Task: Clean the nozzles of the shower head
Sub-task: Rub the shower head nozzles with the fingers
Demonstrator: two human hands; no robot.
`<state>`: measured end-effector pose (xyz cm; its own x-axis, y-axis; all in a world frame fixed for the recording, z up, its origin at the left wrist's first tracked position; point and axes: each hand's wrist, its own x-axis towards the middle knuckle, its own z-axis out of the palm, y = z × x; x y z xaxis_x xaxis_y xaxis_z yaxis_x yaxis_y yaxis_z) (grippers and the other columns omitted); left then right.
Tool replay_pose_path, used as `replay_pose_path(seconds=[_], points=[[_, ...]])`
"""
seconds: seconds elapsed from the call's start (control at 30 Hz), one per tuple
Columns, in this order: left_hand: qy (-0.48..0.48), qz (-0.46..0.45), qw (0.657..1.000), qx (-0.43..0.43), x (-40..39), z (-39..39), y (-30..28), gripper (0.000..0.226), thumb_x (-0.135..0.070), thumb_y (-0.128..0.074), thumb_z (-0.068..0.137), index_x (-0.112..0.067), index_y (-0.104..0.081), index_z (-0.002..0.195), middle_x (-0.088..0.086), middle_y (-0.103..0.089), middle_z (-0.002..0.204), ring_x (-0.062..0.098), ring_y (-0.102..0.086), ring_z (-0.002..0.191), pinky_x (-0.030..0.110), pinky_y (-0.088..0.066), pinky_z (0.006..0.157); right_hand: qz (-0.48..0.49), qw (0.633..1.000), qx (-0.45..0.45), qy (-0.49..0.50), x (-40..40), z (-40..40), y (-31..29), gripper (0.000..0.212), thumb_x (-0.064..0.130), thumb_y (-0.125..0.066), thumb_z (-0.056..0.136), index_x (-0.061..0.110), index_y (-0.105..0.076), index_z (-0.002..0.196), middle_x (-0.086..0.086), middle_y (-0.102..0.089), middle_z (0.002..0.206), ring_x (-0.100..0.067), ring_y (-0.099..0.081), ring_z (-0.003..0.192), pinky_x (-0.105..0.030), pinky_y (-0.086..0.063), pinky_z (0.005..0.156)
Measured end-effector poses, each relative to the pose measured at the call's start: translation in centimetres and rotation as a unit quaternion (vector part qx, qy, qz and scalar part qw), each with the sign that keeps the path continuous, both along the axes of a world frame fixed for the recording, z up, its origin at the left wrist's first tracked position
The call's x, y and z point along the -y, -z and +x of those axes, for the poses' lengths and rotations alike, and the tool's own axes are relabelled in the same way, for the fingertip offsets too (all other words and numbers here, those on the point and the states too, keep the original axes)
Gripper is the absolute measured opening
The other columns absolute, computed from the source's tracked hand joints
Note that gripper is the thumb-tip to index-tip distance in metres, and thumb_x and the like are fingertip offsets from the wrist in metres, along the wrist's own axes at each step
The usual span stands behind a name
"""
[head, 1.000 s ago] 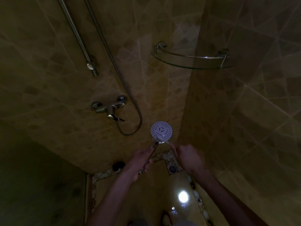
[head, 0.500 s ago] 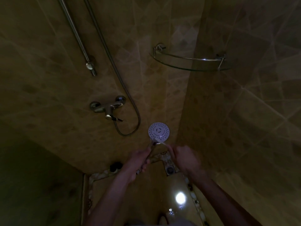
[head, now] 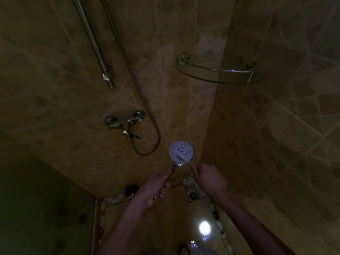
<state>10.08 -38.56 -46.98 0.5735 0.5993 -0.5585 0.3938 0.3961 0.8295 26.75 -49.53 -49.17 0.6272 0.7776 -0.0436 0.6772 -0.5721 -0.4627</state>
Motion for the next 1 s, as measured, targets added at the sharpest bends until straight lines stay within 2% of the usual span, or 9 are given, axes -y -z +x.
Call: replay_pose_path(seconds=[0.07, 0.2, 0.33, 0.43, 0.5, 0.63, 0.77, 0.87, 1.0], points=[[-0.003, -0.003, 1.0, 0.0, -0.2, -0.2, -0.1, 0.036, -0.05, -0.064, 0.086, -0.017, -0.062, 0.073, 0.004, -0.058, 0.058, 0.009, -0.039, 0.039, 0.02, -0.032, 0.037, -0.006, 0.997, 0.076, -0.017, 0.4, -0.7, 0.7, 0.057, 0.064, -0.022, 0.093, 0.025, -0.062, 0.083, 0.0, -0.067, 0.07, -0.02, -0.064, 0.063, -0.025, -0.036, 0.052], [-0.004, -0.005, 1.0, 0.011, -0.6, 0.1, -0.5, 0.035, -0.053, -0.066, 0.083, -0.023, -0.065, 0.068, 0.003, -0.058, 0.059, 0.01, -0.039, 0.04, 0.021, -0.032, 0.038, 0.033, 0.999, 0.005, 0.019, -1.3, 2.1, -0.1, 0.054, 0.06, -0.026, 0.095, 0.024, -0.064, 0.08, 0.002, -0.064, 0.065, -0.018, -0.062, 0.061, -0.025, -0.038, 0.048], [0.01, -0.007, 1.0, 0.023, -0.9, 0.3, -0.6, 0.037, -0.053, -0.066, 0.084, -0.025, -0.066, 0.059, 0.003, -0.058, 0.059, 0.011, -0.039, 0.04, 0.02, -0.032, 0.038, 0.091, 0.986, -0.11, 0.092, -2.1, 3.9, -0.9, 0.048, 0.047, -0.032, 0.099, 0.015, -0.066, 0.09, -0.009, -0.07, 0.089, -0.026, -0.066, 0.084, -0.04, -0.052, 0.081], [0.005, -0.002, 1.0, 0.016, -1.0, 0.2, -0.2, 0.034, -0.046, -0.063, 0.089, -0.018, -0.061, 0.068, 0.002, -0.058, 0.057, 0.01, -0.039, 0.039, 0.019, -0.032, 0.037, 0.08, 0.989, -0.098, 0.078, -0.9, 2.0, -0.2, 0.048, 0.049, -0.031, 0.099, 0.02, -0.06, 0.075, 0.005, -0.062, 0.065, -0.011, -0.061, 0.061, -0.027, -0.046, 0.059], [0.009, 0.002, 1.0, 0.016, -1.0, 0.1, -0.1, 0.036, -0.044, -0.061, 0.09, -0.016, -0.06, 0.067, 0.002, -0.057, 0.054, 0.01, -0.04, 0.039, 0.019, -0.031, 0.036, 0.012, 0.999, 0.023, 0.041, 0.3, -0.1, 0.7, 0.053, 0.059, -0.023, 0.096, 0.023, -0.062, 0.09, 0.001, -0.065, 0.065, -0.014, -0.064, 0.06, -0.025, -0.04, 0.05], [0.012, 0.007, 1.0, 0.008, -0.8, 0.5, -0.2, 0.042, -0.056, -0.066, 0.081, -0.021, -0.064, 0.059, 0.002, -0.058, 0.052, 0.01, -0.041, 0.038, 0.019, -0.032, 0.036, -0.017, 0.996, 0.086, 0.003, 1.1, -0.3, 0.7, 0.054, 0.064, -0.016, 0.094, 0.034, -0.06, 0.106, 0.0, -0.071, 0.081, -0.021, -0.069, 0.076, -0.032, -0.051, 0.063], [0.012, -0.002, 1.0, 0.022, -0.8, 1.1, -0.5, 0.043, -0.056, -0.067, 0.079, -0.015, -0.061, 0.069, 0.007, -0.058, 0.061, 0.01, -0.04, 0.038, 0.019, -0.031, 0.037, 0.057, 0.996, 0.001, 0.071, 0.1, 2.5, -0.6, 0.054, 0.059, -0.022, 0.096, 0.027, -0.061, 0.076, 0.009, -0.063, 0.063, 0.001, -0.06, 0.058, -0.03, -0.048, 0.063], [0.02, 0.001, 1.0, 0.021, -0.7, 1.1, -0.6, 0.043, -0.058, -0.067, 0.079, -0.017, -0.06, 0.07, 0.006, -0.058, 0.06, 0.009, -0.04, 0.038, 0.019, -0.031, 0.037, 0.054, 0.992, 0.046, 0.105, 0.1, 3.8, -0.8, 0.067, 0.062, -0.011, 0.093, 0.024, -0.066, 0.093, 0.0, -0.071, 0.082, -0.017, -0.067, 0.076, -0.036, -0.053, 0.074], [0.008, -0.003, 1.0, 0.022, -0.8, 0.6, 0.0, 0.037, -0.048, -0.063, 0.088, -0.015, -0.06, 0.073, 0.005, -0.058, 0.06, 0.01, -0.04, 0.039, 0.019, -0.031, 0.038, 0.001, 0.998, 0.052, 0.045, 0.8, 0.7, -0.1, 0.062, 0.065, -0.01, 0.092, 0.03, -0.061, 0.097, 0.001, -0.069, 0.073, -0.019, -0.067, 0.067, -0.035, -0.055, 0.065]])
